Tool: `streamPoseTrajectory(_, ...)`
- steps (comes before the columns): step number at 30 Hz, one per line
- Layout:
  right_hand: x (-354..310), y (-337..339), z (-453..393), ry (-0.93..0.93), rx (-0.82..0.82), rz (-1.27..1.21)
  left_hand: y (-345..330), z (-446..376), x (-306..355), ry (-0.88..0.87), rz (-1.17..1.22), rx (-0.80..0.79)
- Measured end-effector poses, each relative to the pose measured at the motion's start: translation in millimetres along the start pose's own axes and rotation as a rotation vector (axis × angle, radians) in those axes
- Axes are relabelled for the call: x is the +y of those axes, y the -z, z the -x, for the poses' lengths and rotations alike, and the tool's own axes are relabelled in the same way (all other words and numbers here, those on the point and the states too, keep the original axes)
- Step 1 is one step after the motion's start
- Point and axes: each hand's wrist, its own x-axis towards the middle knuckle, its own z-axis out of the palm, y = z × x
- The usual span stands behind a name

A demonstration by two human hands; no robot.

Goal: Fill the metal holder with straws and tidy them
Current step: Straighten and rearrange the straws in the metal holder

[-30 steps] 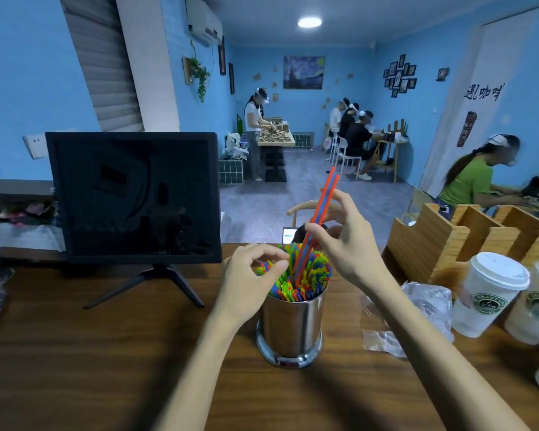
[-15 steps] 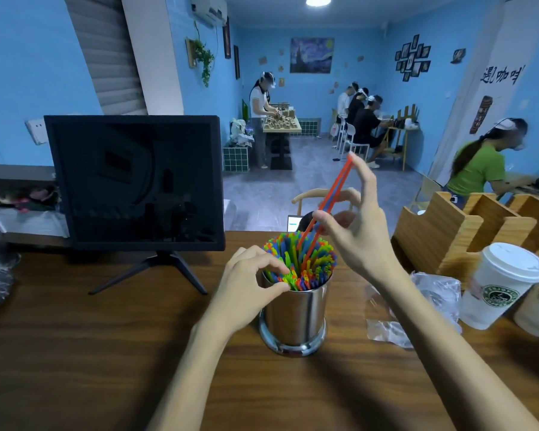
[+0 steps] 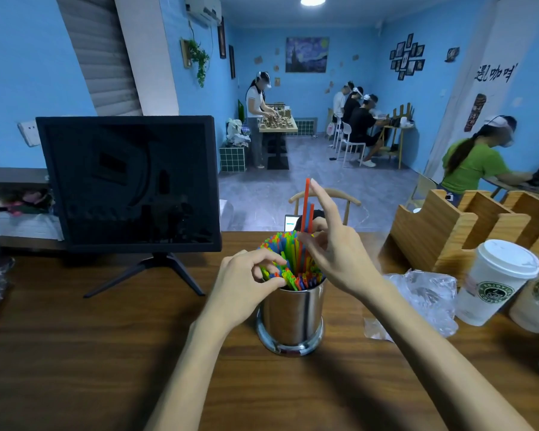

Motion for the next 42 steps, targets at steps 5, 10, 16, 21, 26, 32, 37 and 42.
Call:
streamPoseTrajectory(5, 0.1, 3.5, 0.7, -0.008, -0.032, 0.051, -0.4, -0.5, -3.0, 0.009, 0.036, -0.01)
streamPoseTrajectory(10, -1.0, 5.2, 0.8, -0.016, -0.024, 0.017, 1.7, -0.3, -3.8, 0.008, 0.062, -0.041)
streamPoseTrajectory(16, 3.3, 7.6, 0.3, -0.005, -0.032, 0.102, 4.4, -0.2, -1.3, 0.014, 0.061, -0.064)
streamPoseTrajectory(21, 7.0, 4.4, 2.5, 0.075, -0.003, 0.299, 2.8, 1.0, -3.7, 0.004, 0.011, -0.068)
streamPoseTrajectory(26, 14.3, -2.3, 6.9, 0.07, -0.136, 0.346, 1.6, 2.0, -1.4, -0.043, -0.022, -0.057)
streamPoseTrajectory(32, 10.8, 1.8, 11.3, -0.015, -0.147, 0.182, 0.8, 5.0, 3.7, -0.06, -0.024, -0.042)
streamPoseTrajectory(37, 14.8, 1.8, 14.1, 0.018, -0.075, 0.284, -3.4, 6.6, 4.2, -0.006, -0.037, 0.045)
streamPoseTrajectory(42, 17.5, -0.6, 16.2, 0.01, -0.137, 0.379, -4.0, 7.0, 5.9, -0.022, 0.03, 0.009)
